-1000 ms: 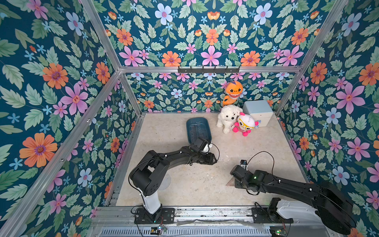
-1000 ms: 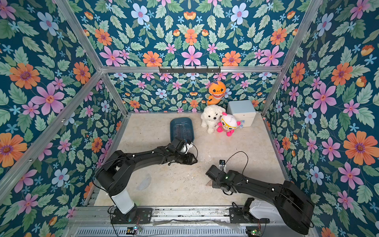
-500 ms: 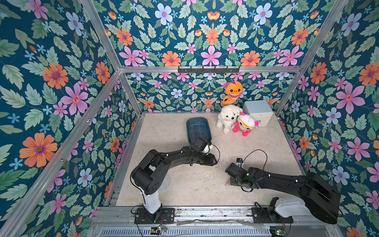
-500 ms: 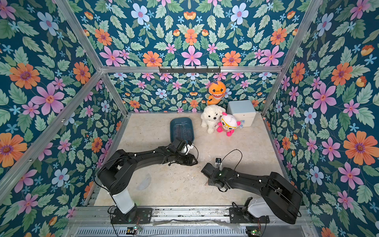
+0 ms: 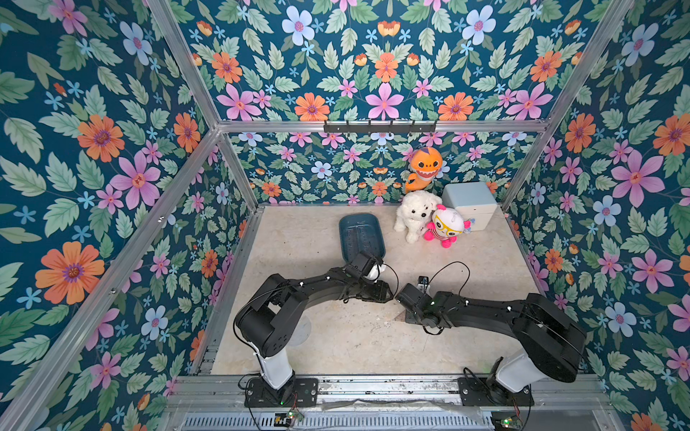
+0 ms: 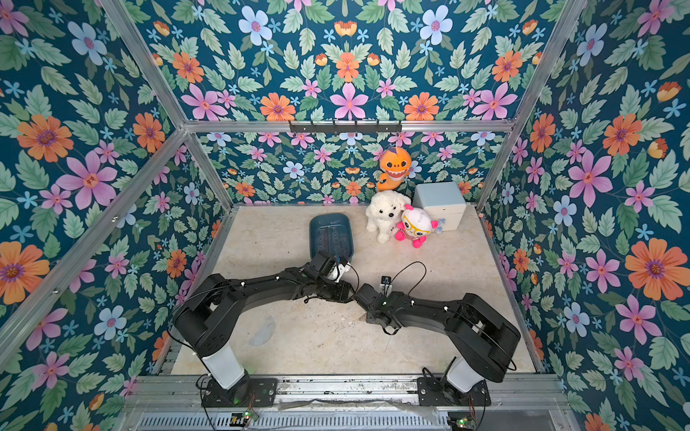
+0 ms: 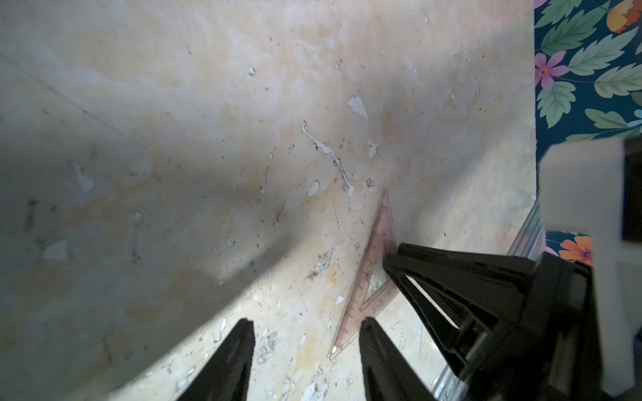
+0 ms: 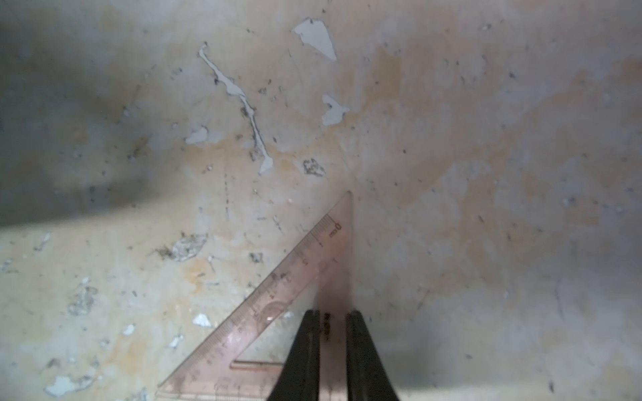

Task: Put the scattered rulers into the storage box
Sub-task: Pick up the ruler from the center of the board.

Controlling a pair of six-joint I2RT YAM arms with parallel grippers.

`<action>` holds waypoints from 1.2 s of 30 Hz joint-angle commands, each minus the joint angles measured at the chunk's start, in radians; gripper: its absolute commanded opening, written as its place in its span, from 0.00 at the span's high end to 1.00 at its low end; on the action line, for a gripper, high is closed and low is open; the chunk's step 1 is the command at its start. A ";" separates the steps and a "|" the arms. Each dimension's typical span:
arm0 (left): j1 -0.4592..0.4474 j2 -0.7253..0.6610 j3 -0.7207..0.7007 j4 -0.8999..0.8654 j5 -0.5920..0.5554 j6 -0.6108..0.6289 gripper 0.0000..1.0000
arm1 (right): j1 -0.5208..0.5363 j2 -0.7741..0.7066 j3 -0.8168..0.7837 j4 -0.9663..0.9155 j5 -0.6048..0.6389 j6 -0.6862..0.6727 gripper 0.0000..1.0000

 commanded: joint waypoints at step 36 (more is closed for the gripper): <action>0.019 0.097 -0.024 0.056 0.137 -0.004 0.55 | -0.095 -0.096 -0.150 0.349 -0.258 -0.073 0.93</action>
